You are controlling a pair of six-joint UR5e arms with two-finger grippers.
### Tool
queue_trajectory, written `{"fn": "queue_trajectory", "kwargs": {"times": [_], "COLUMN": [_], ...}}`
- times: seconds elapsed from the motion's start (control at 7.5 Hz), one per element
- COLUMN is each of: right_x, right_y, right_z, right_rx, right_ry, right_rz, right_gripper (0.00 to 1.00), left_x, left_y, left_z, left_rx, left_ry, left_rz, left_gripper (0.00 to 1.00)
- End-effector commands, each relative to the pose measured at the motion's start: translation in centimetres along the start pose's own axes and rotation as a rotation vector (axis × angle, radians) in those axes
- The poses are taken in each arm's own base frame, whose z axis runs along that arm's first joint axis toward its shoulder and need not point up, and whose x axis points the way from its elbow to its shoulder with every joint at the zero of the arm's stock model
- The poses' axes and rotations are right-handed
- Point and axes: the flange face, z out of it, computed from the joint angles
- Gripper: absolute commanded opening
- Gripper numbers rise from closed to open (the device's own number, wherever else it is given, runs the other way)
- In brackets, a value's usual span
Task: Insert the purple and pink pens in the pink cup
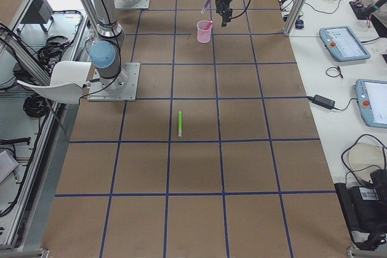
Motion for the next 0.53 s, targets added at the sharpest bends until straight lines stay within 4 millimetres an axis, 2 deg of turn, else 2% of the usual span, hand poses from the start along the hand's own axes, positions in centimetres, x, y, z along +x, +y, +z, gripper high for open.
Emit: {"fn": "queue_trajectory", "kwargs": {"times": [0.0, 0.13, 0.4], "right_x": [-0.4, -0.6, -0.6], "right_y": [0.4, 0.6, 0.6], "right_z": [0.5, 1.2, 1.4], "right_rx": [-0.017, -0.028, -0.031], "right_ry": [-0.001, -0.001, 0.002], "right_rz": [0.007, 0.003, 0.0], "right_gripper": [1.0, 1.0, 1.0], "left_x": [1.0, 1.1, 1.9], "left_y": [3.1, 3.8, 5.4], "left_z": [1.4, 1.6, 2.5], "left_rx": [0.119, 0.129, 0.131], "left_ry": [-0.029, -0.029, 0.014], "left_rz": [0.001, 0.006, -0.035], "left_gripper": [0.0, 0.0, 0.0]}}
